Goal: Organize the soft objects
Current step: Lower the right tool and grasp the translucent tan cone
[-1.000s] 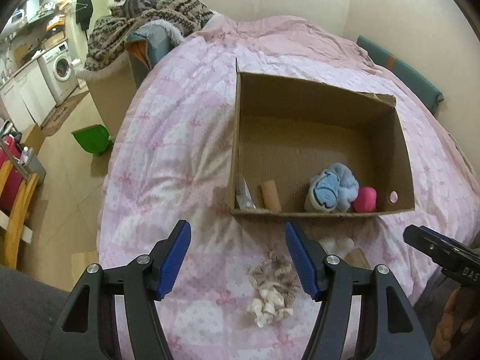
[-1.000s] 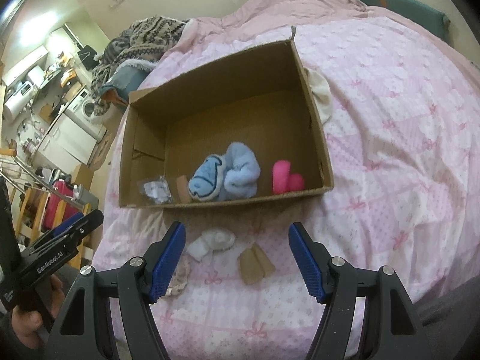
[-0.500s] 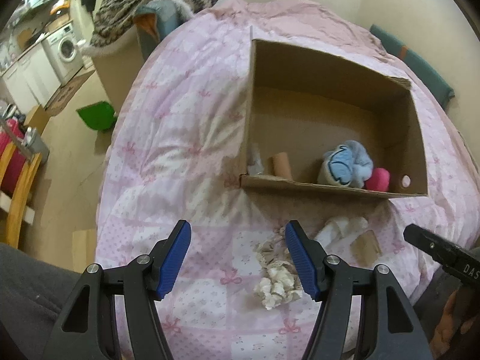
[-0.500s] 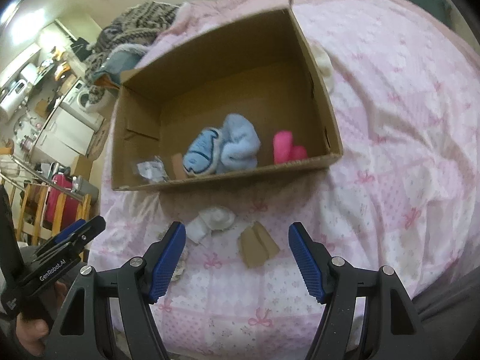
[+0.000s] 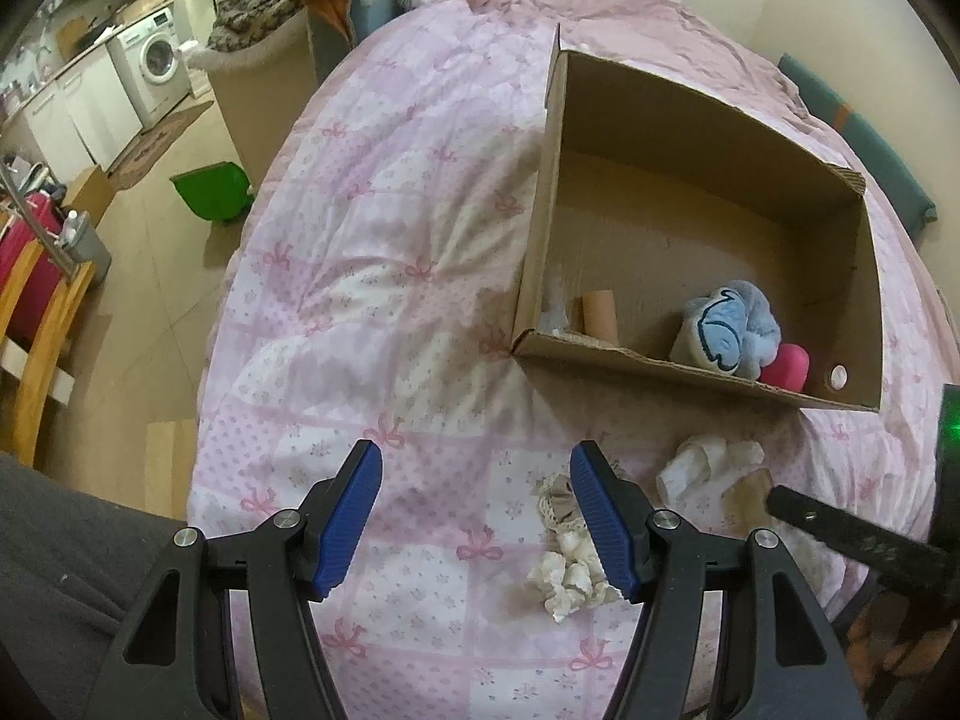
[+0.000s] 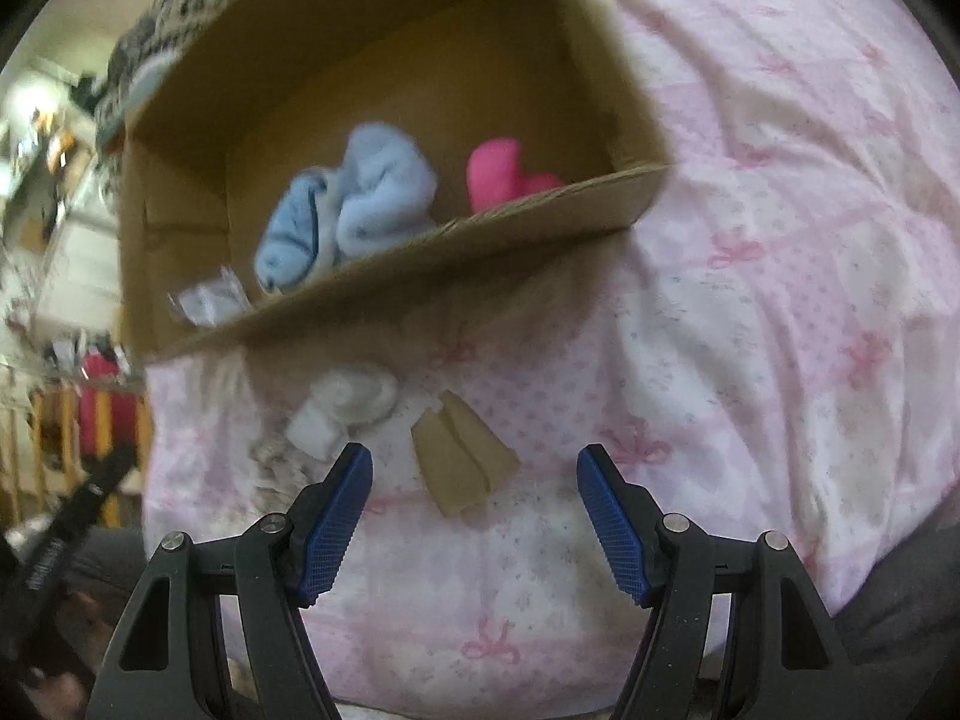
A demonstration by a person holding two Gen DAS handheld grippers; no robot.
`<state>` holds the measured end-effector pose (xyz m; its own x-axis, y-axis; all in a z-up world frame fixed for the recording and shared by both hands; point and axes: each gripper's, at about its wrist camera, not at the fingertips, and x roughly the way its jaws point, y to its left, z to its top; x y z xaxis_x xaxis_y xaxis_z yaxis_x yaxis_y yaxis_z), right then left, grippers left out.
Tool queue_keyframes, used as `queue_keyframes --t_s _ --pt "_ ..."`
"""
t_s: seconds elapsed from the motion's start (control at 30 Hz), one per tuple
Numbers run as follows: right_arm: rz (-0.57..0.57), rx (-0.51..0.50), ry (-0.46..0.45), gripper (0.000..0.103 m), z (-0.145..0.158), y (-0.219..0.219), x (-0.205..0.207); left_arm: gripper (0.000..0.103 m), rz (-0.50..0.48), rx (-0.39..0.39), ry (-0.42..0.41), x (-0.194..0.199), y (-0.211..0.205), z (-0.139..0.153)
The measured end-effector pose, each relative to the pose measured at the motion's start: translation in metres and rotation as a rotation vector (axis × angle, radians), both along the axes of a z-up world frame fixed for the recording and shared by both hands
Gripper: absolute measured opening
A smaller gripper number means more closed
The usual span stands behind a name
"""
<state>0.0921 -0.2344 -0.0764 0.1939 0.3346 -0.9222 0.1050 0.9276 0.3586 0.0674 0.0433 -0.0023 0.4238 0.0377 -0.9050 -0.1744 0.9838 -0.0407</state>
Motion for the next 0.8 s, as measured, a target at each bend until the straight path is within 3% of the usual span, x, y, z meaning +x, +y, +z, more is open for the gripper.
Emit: queue_keyframes --t_s 0.27,0.3,0.4,0.53,0.67,0.8 --pt "0.200 -0.225 -0.036 0.075 -0.013 0.047 0.008 0.062 0.023 -0.015 0.022 0.000 0.006 -0.004" --pt "0.214 -0.242 -0.040 0.069 -0.014 0.051 0.007 0.062 0.022 -0.018 0.031 0.001 0.006 -0.005" --pt "0.256 -0.291 -0.052 0.032 -0.016 0.059 0.006 0.062 0.000 -0.024 0.072 0.001 0.002 -0.013" --pt "0.255 -0.281 -0.077 0.016 -0.010 0.058 0.004 0.062 -0.063 -0.054 0.175 0.001 -0.011 -0.032" --pt "0.227 -0.227 -0.101 0.013 0.002 0.052 -0.004 0.062 -0.127 -0.081 0.266 -0.002 -0.026 -0.050" --pt "0.209 -0.196 -0.119 0.013 0.010 0.047 -0.008 0.062 -0.147 -0.094 0.281 -0.002 -0.034 -0.054"
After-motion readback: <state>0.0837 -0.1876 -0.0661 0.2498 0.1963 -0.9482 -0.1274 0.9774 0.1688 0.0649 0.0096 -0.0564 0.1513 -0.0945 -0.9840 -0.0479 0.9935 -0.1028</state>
